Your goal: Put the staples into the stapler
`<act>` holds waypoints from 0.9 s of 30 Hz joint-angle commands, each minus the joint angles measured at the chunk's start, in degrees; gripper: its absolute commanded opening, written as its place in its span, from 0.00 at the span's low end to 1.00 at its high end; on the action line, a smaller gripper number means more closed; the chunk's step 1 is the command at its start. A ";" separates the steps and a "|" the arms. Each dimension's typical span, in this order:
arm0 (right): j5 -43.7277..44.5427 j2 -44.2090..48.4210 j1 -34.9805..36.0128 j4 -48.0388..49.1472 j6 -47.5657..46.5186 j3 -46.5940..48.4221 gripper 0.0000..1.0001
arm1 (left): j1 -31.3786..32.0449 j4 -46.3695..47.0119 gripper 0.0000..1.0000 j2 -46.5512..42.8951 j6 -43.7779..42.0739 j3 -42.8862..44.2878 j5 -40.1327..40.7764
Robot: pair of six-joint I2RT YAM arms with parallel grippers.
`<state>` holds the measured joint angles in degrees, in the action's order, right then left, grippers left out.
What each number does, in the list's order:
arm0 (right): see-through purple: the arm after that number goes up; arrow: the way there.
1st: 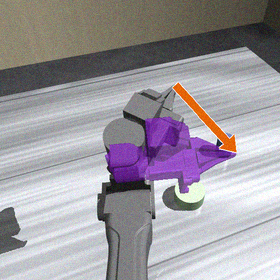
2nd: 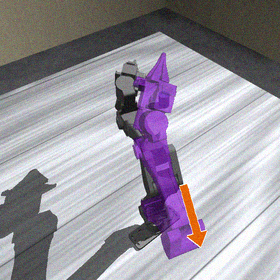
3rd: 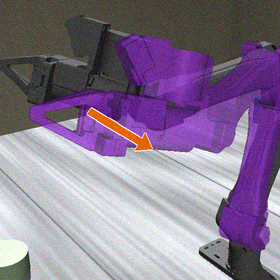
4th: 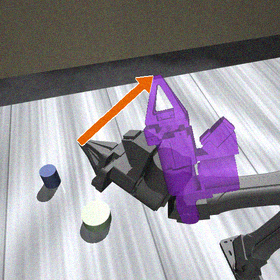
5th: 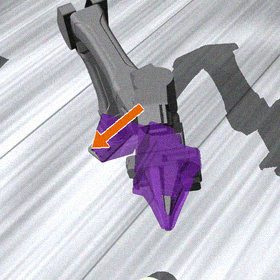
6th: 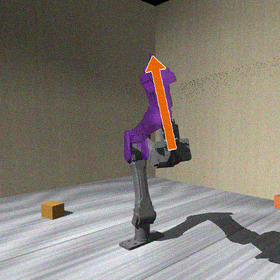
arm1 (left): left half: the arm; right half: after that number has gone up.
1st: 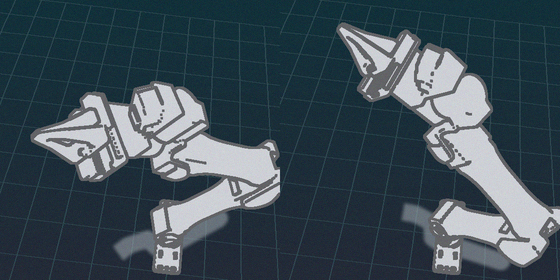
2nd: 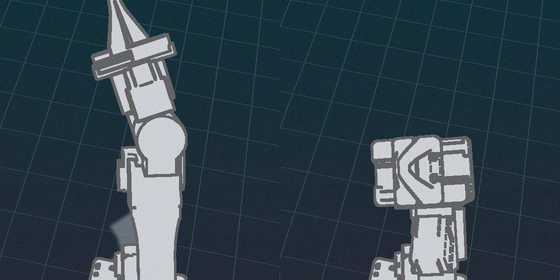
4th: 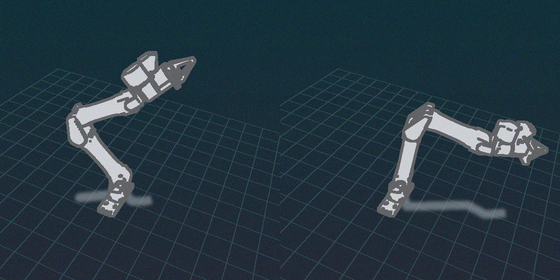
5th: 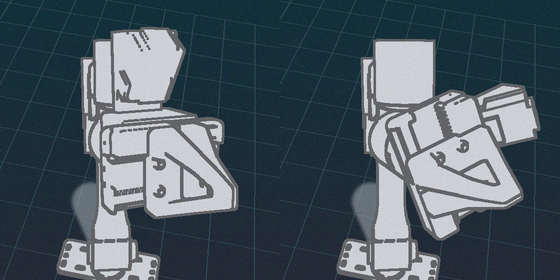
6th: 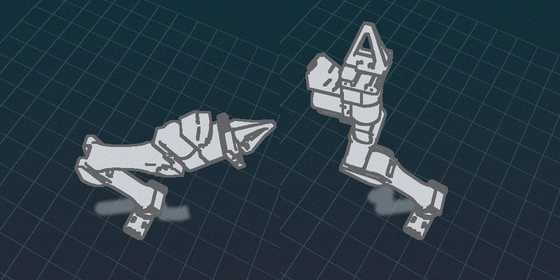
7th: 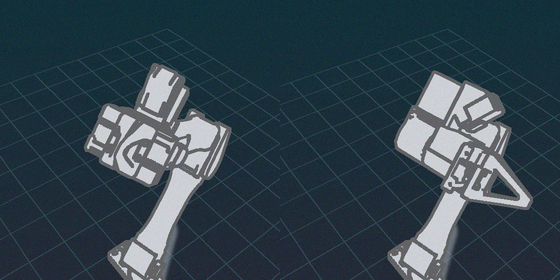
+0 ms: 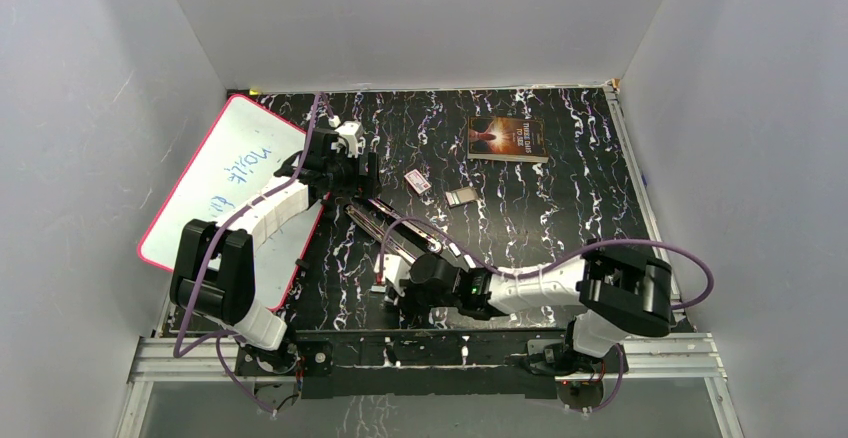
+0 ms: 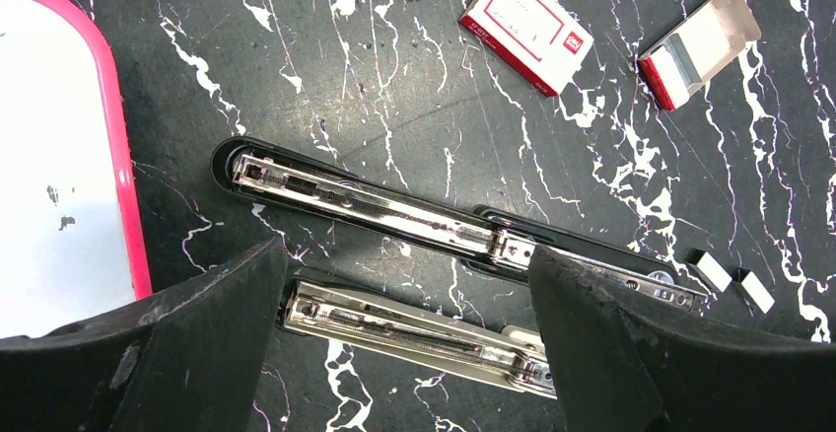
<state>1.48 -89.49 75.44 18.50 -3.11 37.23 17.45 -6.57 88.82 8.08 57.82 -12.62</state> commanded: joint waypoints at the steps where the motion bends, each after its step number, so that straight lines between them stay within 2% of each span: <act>1: 0.99 5.45 -0.34 -0.10 -0.71 5.42 0.00 | -0.21 -1.17 0.92 -0.13 -0.52 1.90 -0.56; 6: 5.98 9.03 -2.19 -2.17 1.18 6.77 0.00 | -0.22 -1.26 0.92 -0.13 -0.52 2.04 -0.43; 11: 10.89 11.75 -5.74 -8.12 5.13 8.02 0.00 | -0.22 -1.34 0.92 -0.03 -0.52 2.12 -0.45; 20: 8.95 10.31 -13.00 -17.23 13.13 12.11 0.00 | -0.18 -1.59 0.92 0.54 -0.52 2.29 -0.39; 27: 8.22 5.58 -13.30 -18.62 14.26 14.87 0.00 | -0.17 -1.69 0.92 0.70 -0.52 2.42 -0.30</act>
<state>10.26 -81.73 62.11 0.99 9.19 48.42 17.45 -7.44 89.84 8.08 58.19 -12.60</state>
